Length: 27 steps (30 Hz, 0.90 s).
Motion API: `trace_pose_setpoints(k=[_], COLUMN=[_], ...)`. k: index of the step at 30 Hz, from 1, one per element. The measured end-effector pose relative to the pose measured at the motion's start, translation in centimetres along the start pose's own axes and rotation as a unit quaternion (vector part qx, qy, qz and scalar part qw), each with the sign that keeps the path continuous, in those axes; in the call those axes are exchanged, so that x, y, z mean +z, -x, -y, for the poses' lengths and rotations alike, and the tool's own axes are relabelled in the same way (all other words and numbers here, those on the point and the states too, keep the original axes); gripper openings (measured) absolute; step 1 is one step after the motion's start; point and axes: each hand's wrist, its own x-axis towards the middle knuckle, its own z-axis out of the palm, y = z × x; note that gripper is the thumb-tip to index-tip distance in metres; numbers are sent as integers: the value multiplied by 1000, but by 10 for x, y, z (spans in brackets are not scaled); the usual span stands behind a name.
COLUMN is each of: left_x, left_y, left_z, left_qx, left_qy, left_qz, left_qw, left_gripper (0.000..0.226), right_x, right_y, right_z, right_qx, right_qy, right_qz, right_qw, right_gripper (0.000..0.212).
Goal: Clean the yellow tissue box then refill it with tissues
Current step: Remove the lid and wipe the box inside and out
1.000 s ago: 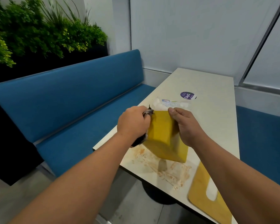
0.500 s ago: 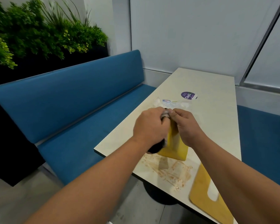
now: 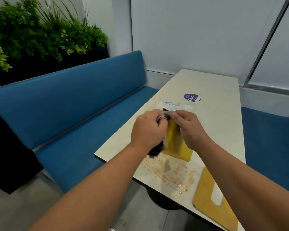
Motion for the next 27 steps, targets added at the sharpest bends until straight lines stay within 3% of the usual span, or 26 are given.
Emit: trace_pose_setpoints(k=[3, 5, 7, 9, 11, 14, 16, 17, 19, 21, 23, 27], left_x=[-8, -11, -13, -12, -6, 1, 4, 5, 9, 14, 21, 36], left_y=[-11, -18, -26, -32, -35, -37, -38, -39, -40, -41, -41, -38], left_z=[26, 32, 32, 36, 47, 65, 79, 87, 101, 113, 121, 134], left_qx=[-93, -171, -290, -350, -334, -284, -244, -233, -220, -193, -160, -132], left_qy=[-66, -54, 28, 35, -23, -88, -93, -87, -72, -71, -70, -68], left_qz=[3, 25, 60, 110, 155, 187, 196, 199, 209, 230, 258, 297], left_qw=[993, 983, 955, 930, 930, 936, 945, 948, 950, 951, 950, 943], left_gripper=[20, 27, 40, 50, 34, 18, 22, 24, 25, 23, 23, 23], right_x=[2, 6, 16, 33, 46, 58, 54, 47, 21, -13, -31, -29], right_y=[3, 6, 11, 18, 22, 28, 30, 30, 26, 25, 31, 49], right_z=[2, 0, -6, -13, -15, -14, -14, -17, -31, -47, -66, -93], right_qx=[-21, -55, -110, -163, -190, -135, -93, -79, -38, 102, 248, 310], right_qy=[61, 119, 231, 333, 402, 516, 519, 510, 518, 509, 427, 341], right_qz=[-7, -5, 3, 4, 2, 95, 141, 120, -3, -101, -109, -110], right_qw=[998, 991, 967, 929, 896, 840, 838, 848, 854, 849, 863, 880], right_gripper=[40, 40, 40, 41, 38, 35, 37, 41, 50, 55, 57, 38])
